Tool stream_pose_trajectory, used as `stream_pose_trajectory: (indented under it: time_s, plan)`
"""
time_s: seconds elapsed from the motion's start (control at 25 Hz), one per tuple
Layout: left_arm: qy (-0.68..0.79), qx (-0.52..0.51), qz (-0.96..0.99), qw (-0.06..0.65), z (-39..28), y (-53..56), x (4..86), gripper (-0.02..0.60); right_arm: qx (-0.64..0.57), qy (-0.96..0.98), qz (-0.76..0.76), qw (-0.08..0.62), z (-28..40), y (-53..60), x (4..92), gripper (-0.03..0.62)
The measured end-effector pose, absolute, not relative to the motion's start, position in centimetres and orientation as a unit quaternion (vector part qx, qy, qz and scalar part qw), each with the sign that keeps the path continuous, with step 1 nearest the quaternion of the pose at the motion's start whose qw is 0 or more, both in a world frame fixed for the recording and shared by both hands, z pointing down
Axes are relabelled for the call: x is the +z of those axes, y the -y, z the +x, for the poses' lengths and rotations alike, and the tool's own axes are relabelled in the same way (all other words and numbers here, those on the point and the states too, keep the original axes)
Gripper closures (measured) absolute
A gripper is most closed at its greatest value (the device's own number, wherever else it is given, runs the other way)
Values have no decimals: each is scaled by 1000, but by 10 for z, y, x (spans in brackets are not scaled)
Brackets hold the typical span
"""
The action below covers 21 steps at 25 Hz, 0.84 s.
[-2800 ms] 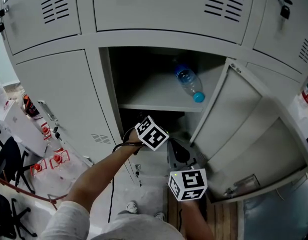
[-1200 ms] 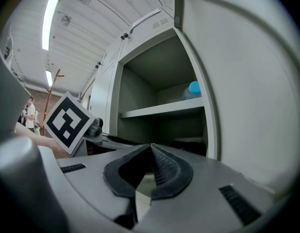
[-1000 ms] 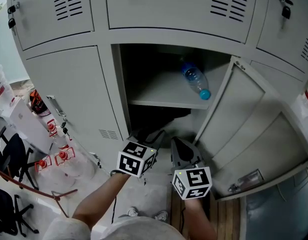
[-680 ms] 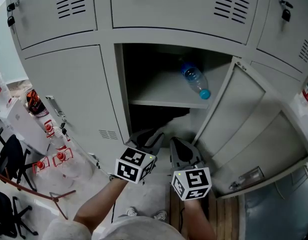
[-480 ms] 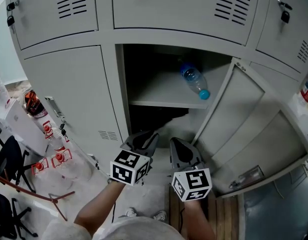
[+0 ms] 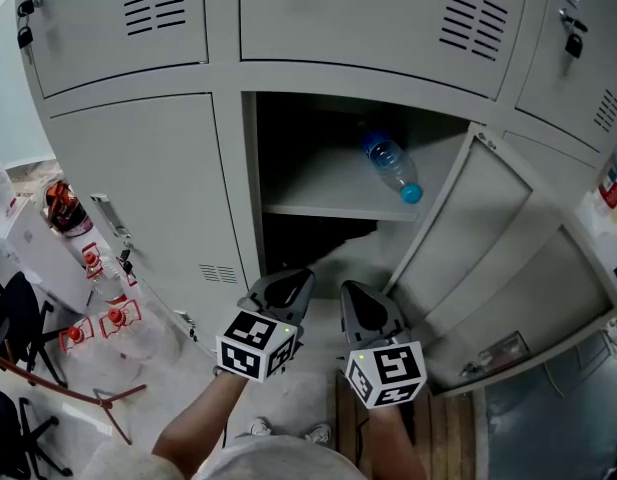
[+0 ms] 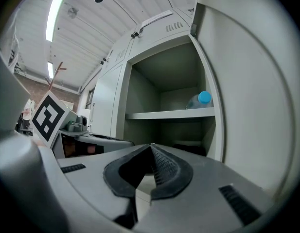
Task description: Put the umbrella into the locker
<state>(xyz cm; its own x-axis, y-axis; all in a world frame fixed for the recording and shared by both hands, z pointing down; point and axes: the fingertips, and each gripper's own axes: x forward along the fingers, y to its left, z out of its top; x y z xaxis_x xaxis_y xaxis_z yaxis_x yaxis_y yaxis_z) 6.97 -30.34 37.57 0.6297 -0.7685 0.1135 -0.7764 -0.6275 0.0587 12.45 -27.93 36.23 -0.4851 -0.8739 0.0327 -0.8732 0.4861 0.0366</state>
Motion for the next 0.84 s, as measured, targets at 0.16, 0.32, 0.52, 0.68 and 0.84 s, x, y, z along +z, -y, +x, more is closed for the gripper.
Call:
stream_pose_trajectory:
  time_s: [0.16, 0.32, 0.52, 0.68, 0.84]
  plan:
    - [431, 43, 900, 57, 68, 302, 382, 574, -9, 864, 504, 26, 119, 278, 363, 591]
    - [432, 46, 899, 62, 67, 302, 385, 575, -9, 863, 505, 28, 118, 279, 364, 591]
    - [435, 44, 897, 62, 65, 303, 385, 575, -9, 863, 505, 31, 117, 280, 366, 591]
    - [437, 44, 896, 66, 64, 304, 386, 575, -10, 863, 504, 32, 117, 280, 366, 591]
    - [437, 43, 896, 65, 65, 304, 385, 575, -14, 865, 501, 31, 116, 282, 364, 591]
